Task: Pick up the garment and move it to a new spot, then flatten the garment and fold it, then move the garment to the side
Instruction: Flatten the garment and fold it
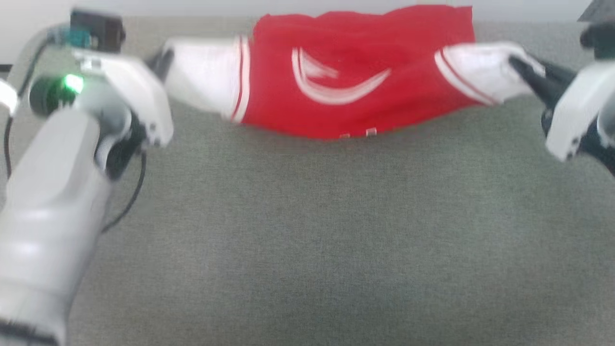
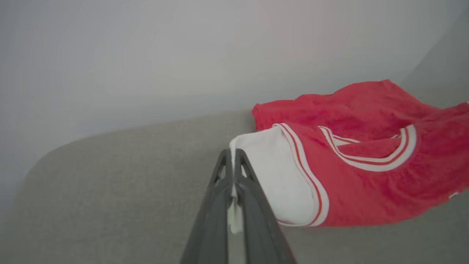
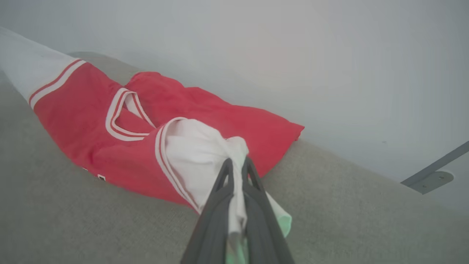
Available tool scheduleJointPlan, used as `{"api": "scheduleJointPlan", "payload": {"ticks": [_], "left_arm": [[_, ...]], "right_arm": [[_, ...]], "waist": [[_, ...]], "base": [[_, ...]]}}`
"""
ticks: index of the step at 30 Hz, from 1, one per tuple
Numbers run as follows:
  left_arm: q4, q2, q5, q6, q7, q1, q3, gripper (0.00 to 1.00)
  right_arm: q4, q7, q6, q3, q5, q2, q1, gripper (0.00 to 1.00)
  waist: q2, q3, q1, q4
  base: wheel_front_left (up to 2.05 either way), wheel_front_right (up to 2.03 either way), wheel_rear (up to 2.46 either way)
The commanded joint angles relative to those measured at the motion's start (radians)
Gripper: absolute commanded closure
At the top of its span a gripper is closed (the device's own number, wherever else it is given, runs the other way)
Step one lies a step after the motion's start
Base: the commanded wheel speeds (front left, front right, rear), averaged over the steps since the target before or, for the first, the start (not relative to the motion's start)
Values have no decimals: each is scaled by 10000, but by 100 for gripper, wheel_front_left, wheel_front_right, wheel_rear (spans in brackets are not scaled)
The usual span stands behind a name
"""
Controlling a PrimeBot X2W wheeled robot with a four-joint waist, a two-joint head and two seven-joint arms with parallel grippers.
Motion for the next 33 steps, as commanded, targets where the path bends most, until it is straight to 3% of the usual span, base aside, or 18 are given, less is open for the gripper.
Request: {"api": "scheduleJointPlan", "payload": {"ticks": [1,5,11,16,24,33], "left_arm": [[-210,175,-37,-9,129,290,-28,100],[-2000,876,-595,232,1020,2130,88,100],[-5210,1951,-1264,1357,2147,5097,321,100],[-7068,2599,-1639,2416,2628,7194,515,100],[-7892,3151,-1786,3651,3136,9228,518,100],[-7509,2687,-1713,3849,2510,9689,444,100]], "right_arm": [[-143,-26,-10,52,107,-65,242,100],[-1097,-184,-12,270,353,-839,1177,100],[-2330,-89,-12,722,479,-1761,2436,100],[-2951,79,-12,995,586,-2358,3284,100],[-3554,427,-12,1280,804,-2866,4290,100],[-3416,853,-12,1410,1020,-2638,4825,100]], "waist": [[0,-123,0,7],[0,-314,0,-15],[0,-407,0,-79],[0,-368,0,-118],[0,-336,0,-201],[0,-372,0,-266]], "base": [[0,0,0],[0,0,0],[0,0,0],[0,0,0],[0,0,0],[0,0,0]]}}
